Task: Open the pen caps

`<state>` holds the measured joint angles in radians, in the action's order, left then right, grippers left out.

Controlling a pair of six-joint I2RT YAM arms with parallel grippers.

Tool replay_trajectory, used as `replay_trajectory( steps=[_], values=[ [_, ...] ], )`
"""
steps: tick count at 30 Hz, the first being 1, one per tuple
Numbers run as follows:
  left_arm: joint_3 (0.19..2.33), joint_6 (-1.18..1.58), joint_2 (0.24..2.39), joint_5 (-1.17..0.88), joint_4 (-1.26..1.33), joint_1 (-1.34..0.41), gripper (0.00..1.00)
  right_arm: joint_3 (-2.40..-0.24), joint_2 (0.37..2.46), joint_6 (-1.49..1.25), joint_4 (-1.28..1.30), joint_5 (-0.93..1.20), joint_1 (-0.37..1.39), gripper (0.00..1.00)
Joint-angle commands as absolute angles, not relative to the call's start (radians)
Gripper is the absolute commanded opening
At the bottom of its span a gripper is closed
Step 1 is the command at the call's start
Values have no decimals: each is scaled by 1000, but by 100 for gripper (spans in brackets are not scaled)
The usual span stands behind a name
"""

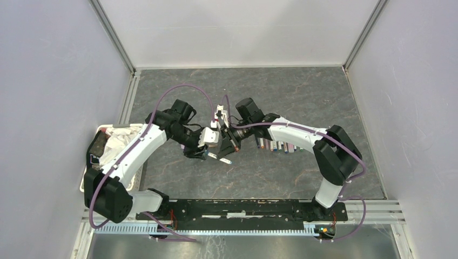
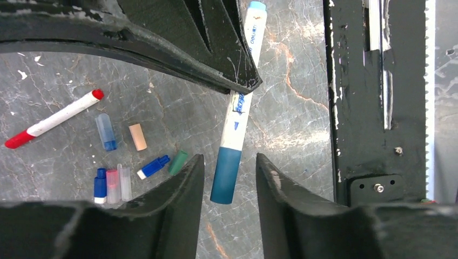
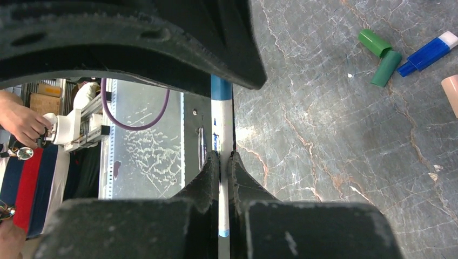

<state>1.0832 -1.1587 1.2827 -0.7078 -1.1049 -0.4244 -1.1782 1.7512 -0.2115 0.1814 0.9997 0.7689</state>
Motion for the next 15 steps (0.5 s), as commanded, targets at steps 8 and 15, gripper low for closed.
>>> replay_trajectory(
  steps=[8,15],
  values=[
    [1108,-1187,1313,-686,-1111,-496,3,-1186,1762,-279,85,1047,775,13],
    [1143,-1182,1316,-669,-1122,-504,2,-1197,1804,-309,58,1061,802,35]
  ],
)
